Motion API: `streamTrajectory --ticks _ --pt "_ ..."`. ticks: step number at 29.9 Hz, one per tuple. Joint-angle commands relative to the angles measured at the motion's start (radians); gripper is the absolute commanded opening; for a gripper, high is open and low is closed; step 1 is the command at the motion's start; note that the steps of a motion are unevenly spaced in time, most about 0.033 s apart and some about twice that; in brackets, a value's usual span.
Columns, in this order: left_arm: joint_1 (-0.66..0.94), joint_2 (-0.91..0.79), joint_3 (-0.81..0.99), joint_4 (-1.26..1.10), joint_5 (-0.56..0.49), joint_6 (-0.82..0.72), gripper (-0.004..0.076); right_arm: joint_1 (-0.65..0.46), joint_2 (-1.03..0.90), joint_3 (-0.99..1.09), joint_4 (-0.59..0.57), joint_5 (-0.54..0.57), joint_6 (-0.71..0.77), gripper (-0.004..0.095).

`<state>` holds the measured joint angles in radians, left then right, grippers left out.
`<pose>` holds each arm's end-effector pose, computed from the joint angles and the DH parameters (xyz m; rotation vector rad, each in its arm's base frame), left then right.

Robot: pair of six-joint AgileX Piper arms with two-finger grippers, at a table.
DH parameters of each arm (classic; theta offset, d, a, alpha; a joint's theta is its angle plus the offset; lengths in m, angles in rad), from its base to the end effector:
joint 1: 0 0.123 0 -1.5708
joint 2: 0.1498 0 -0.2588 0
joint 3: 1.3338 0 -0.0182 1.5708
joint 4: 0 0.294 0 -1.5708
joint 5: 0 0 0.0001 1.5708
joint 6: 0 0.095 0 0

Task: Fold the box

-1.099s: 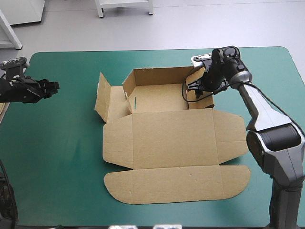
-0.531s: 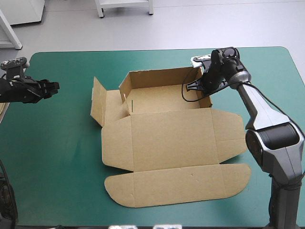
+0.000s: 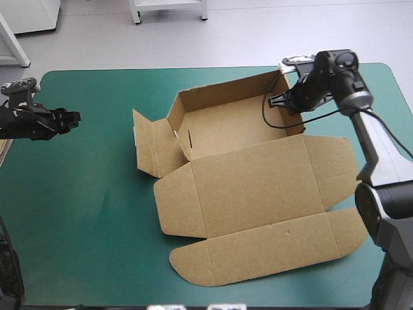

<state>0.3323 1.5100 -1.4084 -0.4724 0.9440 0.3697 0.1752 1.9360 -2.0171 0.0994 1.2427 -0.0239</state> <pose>0.3630 0.0882 0.3254 -0.1460 2.4026 -0.2790 0.4508 0.0889 0.3323 -0.2524 2.6364 0.1858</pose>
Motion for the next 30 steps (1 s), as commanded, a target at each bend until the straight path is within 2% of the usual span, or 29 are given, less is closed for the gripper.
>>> streamTrajectory --ticks 1,5,15,18,24,27,30 --pt "0.0 -0.031 -0.034 -0.039 -0.036 -0.001 0.0379 -0.026 -0.154 -0.017 0.114 0.006 -0.027 -0.0013" --pt "0.0 -0.013 -0.034 -0.039 -0.036 -0.001 0.0366 -0.026 -0.243 0.035 0.171 0.006 -0.047 -0.0013" --pt "0.0 0.059 -0.034 -0.063 -0.026 -0.001 0.0366 -0.026 -0.414 0.053 0.146 0.006 -0.057 -0.0013" --pt "0.0 0.076 -0.034 -0.133 0.007 0.015 0.0366 -0.026 -0.448 0.053 0.168 0.006 -0.054 -0.0013" --pt "0.0 0.102 -0.034 -0.314 0.1 0.096 0.0351 -0.026 -0.48 0.053 0.283 0.004 -0.08 -0.0013" --pt "0.0 0.109 -0.034 -0.371 0.127 0.121 0.0255 -0.026 -0.489 0.053 0.311 0.004 -0.087 -0.0013" --pt "0.0 0.109 -0.034 -0.39 0.139 0.121 0.0087 -0.026 -0.491 0.051 0.35 0.004 -0.099 -0.0013"
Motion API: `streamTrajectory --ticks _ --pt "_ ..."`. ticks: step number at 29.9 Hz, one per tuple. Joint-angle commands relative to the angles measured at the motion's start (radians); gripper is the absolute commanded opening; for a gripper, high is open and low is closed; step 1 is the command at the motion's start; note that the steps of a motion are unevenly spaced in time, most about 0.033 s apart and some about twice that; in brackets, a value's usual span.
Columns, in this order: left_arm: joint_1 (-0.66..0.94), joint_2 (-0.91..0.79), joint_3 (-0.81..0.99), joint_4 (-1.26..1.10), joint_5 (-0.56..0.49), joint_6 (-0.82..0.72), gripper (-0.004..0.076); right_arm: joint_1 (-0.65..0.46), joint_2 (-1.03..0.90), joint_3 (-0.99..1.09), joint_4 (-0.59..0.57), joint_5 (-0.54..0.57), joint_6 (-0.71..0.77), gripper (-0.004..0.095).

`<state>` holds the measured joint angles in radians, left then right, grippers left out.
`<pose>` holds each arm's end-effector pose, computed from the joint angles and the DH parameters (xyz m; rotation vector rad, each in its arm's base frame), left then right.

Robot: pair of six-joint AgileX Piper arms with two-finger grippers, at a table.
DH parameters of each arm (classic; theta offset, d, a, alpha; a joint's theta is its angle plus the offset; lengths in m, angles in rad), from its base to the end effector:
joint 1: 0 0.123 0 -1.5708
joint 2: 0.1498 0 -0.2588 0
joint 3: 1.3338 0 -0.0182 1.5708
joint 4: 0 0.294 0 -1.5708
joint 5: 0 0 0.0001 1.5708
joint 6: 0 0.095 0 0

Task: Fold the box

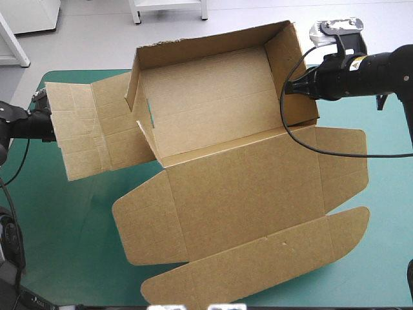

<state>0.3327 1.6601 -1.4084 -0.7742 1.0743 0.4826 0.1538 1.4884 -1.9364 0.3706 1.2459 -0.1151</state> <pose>0.3868 0.0718 0.2779 -0.1440 2.4639 -0.7156 0.3210 0.0828 0.4900 -0.3504 2.2267 0.4821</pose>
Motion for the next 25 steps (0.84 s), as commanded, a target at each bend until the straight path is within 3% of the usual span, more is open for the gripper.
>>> streamTrajectory --ticks 1,2,10,19,25 --pt "0.0 -0.041 -0.034 -0.106 0.022 0.012 0.003 -0.004 -0.043 -0.029 0.094 0.001 -0.015 -0.0013" --pt "0.0 -0.041 -0.034 -0.12 0.036 0.02 -0.0011 -0.004 -0.043 -0.029 0.099 0.001 -0.016 -0.0013" --pt "-0.098 -0.043 -0.034 -0.215 0.12 0.052 -0.0008 -0.004 -0.037 -0.029 0.111 -0.072 -0.027 -0.0013" --pt "-0.273 -0.047 -0.034 -0.257 0.048 0.064 -0.0008 -0.004 0.034 -0.031 0.102 -0.121 -0.023 -0.0013" --pt "-0.302 -0.076 -0.005 -0.283 0.032 0.081 -0.0008 -0.004 0.084 -0.035 0.082 -0.133 -0.015 -0.0013"
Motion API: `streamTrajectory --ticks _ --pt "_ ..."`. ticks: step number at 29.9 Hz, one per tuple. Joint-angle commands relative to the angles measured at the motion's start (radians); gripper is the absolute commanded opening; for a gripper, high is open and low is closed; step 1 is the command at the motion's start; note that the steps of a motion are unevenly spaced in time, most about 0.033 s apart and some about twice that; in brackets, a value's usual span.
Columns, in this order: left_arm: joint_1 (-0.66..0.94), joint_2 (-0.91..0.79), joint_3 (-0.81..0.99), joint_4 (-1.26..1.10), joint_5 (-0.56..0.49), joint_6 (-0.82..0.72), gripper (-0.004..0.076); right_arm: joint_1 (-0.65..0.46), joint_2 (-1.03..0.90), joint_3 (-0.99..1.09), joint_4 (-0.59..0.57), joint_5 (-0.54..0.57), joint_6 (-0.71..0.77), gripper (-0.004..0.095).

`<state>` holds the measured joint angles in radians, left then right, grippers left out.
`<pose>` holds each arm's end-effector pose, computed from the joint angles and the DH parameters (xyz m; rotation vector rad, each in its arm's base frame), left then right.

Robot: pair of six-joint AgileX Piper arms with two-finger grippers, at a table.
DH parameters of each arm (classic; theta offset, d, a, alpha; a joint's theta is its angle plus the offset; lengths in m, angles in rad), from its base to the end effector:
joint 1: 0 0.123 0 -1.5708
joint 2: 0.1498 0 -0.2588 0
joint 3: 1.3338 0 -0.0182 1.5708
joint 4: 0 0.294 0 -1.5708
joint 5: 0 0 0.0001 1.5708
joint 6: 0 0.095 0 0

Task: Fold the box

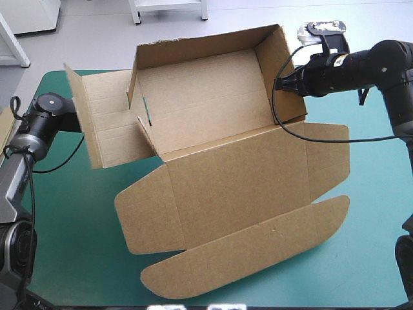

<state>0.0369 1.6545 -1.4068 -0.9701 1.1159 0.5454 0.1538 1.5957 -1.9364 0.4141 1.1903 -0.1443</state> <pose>0.3888 -0.0561 0.2915 0.2269 2.4004 -1.0565 0.3607 0.0918 0.4575 -0.3529 2.2662 0.5285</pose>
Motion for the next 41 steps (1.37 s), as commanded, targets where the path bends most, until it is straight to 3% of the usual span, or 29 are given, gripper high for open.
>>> streamTrajectory --ticks 1,10,30,41 --pt "-0.003 -0.08 0.015 -0.089 -0.01 0.02 -0.0008 -0.004 -0.014 -0.035 0.036 -0.084 0.014 -0.0013" --pt "-0.003 -0.169 0.187 -0.177 -0.06 0.094 -0.0008 -0.004 0.035 -0.038 0.02 -0.102 0.014 -0.0013" --pt "-0.003 -0.206 0.169 -0.353 -0.058 0.13 -0.0008 -0.004 0.132 -0.038 -0.011 -0.054 0.014 -0.0013" --pt "-0.003 -0.215 0.128 -0.293 -0.103 0.111 -0.0008 -0.004 0.153 -0.029 -0.049 -0.033 0.006 -0.0013"
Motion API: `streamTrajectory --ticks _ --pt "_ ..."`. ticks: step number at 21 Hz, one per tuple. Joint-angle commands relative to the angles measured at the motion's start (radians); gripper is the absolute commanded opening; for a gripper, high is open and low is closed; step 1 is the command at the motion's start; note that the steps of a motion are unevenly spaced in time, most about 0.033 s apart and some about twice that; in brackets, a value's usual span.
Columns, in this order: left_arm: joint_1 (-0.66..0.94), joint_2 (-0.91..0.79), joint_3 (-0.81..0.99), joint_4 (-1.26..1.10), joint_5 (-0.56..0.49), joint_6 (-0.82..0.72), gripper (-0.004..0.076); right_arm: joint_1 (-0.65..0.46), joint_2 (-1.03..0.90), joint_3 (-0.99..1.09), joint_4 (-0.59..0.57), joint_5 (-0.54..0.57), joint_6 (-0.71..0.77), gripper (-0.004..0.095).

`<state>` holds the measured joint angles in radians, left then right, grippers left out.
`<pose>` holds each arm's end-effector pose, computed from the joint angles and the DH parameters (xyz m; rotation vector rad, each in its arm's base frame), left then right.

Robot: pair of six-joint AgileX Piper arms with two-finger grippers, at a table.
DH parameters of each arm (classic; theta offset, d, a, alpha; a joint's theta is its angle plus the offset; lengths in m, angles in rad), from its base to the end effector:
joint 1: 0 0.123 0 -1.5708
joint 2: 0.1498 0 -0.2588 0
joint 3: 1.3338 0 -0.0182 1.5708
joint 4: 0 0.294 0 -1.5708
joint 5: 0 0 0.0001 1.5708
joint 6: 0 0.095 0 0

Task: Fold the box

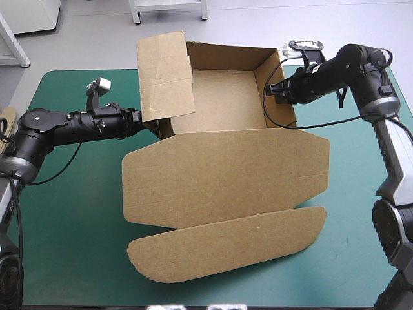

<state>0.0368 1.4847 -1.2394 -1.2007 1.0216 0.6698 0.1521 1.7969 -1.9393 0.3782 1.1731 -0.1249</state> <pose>0.3565 -0.0625 0.3162 0.1723 2.1671 -1.1533 0.4215 0.0973 0.3774 -0.3008 2.4614 0.5080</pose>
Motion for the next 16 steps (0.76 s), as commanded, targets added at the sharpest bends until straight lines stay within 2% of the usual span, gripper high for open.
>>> streamTrajectory --ticks 1,4,16 --pt "-0.003 -0.046 -0.039 -0.039 -0.011 -0.024 -0.0009 -0.003 -0.048 -0.026 -0.028 -0.011 -0.012 -0.0013" --pt "-0.003 -0.048 -0.039 0.016 -0.028 -0.043 -0.0008 -0.003 -0.048 -0.026 -0.056 0.003 -0.012 -0.0013" --pt "-0.003 -0.048 -0.039 0.008 -0.03 -0.048 -0.0008 -0.003 -0.048 -0.026 -0.022 0.003 -0.014 -0.0013"
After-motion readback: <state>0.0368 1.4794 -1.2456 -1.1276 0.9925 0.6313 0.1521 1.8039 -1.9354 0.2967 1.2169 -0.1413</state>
